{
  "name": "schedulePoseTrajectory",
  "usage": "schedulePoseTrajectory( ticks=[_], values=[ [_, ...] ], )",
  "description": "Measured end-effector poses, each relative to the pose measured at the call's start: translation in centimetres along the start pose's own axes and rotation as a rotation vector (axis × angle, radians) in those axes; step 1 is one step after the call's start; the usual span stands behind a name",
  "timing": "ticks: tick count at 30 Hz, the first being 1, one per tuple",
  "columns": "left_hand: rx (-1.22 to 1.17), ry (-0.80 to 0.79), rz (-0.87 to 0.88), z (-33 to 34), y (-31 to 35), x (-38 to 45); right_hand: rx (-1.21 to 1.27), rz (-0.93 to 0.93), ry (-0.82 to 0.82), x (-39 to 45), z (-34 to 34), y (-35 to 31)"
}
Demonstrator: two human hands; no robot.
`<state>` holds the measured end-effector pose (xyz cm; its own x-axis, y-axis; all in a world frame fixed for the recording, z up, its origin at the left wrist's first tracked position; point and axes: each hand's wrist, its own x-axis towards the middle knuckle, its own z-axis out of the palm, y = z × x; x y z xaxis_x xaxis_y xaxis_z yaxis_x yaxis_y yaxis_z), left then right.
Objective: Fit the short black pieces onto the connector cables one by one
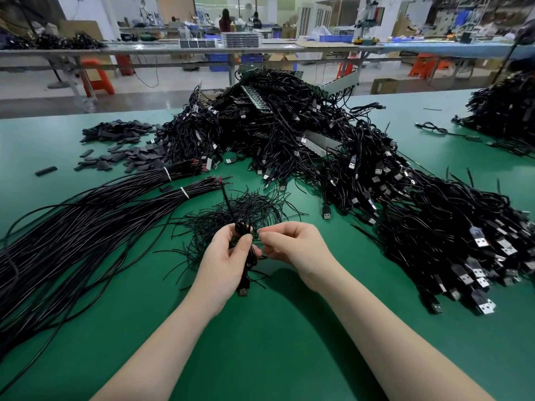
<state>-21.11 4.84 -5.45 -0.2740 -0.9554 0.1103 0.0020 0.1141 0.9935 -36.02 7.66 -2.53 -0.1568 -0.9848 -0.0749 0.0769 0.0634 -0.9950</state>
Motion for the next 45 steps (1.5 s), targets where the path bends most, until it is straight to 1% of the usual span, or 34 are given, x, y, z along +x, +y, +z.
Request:
schedulePoseTrajectory(
  ticks=[3,6,10,13,15,17,19,22,24,26,28,30,32,36,39,41,42,45],
  values=[
    [-0.013,0.043,0.061,0.2,0.1,-0.1,0.037,0.012,-0.019,0.0,0.2,-0.1],
    [0.003,0.075,0.082,0.2,0.0,-0.1,0.026,0.011,-0.019,-0.1,0.2,-0.1],
    [-0.023,0.098,0.056,0.5,0.0,-0.1,0.012,-0.006,-0.003,-0.1,0.1,0.0],
    [-0.047,0.131,0.031,0.4,0.0,-0.1,0.031,-0.018,-0.071,-0.3,0.3,-0.1],
    [-0.047,0.127,0.028,0.3,0.0,-0.1,0.022,-0.045,-0.076,-0.5,0.4,-0.1],
    [-0.063,0.104,0.022,0.3,0.2,-0.2,-0.020,-0.106,-0.049,-0.5,0.4,-0.1],
    [-0.153,0.088,-0.011,0.5,0.5,-0.3,-0.108,-0.181,-0.034,-0.3,0.2,-0.2],
    [-0.252,0.078,-0.051,0.6,1.0,-0.4,-0.256,-0.240,-0.027,-0.3,0.2,-0.4],
    [-0.270,0.072,-0.060,0.5,1.3,-0.4,-0.398,-0.328,0.000,-0.4,0.2,-0.6],
    [-0.295,0.054,-0.089,0.5,1.7,-0.5,-0.623,-0.539,0.000,-0.4,0.1,-0.9],
    [-0.345,0.022,-0.159,0.4,2.0,-0.5,-0.812,-0.767,-0.031,-0.4,0.0,-1.3],
    [-0.436,-0.018,-0.245,0.2,2.3,-0.4,-0.867,-0.901,-0.025,-0.3,-0.1,-1.5],
    [-0.543,-0.047,-0.312,0.1,2.5,-0.3,-0.850,-0.940,-0.011,-0.3,-0.2,-1.6],
    [-0.673,-0.040,-0.402,0.0,2.6,-0.3,-0.792,-0.914,-0.025,-0.2,-0.4,-1.6],
    [-0.774,-0.047,-0.422,-0.1,2.7,-0.3,-0.740,-0.881,-0.041,-0.2,-0.3,-1.6],
    [-0.812,-0.066,-0.406,-0.1,2.9,-0.4,-0.647,-0.780,-0.069,-0.1,-0.3,-1.6],
    [-0.816,-0.075,-0.396,-0.1,3.0,-0.5,-0.554,-0.699,-0.088,-0.1,-0.3,-1.5],
    [-0.834,-0.106,-0.375,-0.1,3.0,-0.7,-0.161,-0.412,-0.209,-0.4,-0.2,-1.3]
  ],
)
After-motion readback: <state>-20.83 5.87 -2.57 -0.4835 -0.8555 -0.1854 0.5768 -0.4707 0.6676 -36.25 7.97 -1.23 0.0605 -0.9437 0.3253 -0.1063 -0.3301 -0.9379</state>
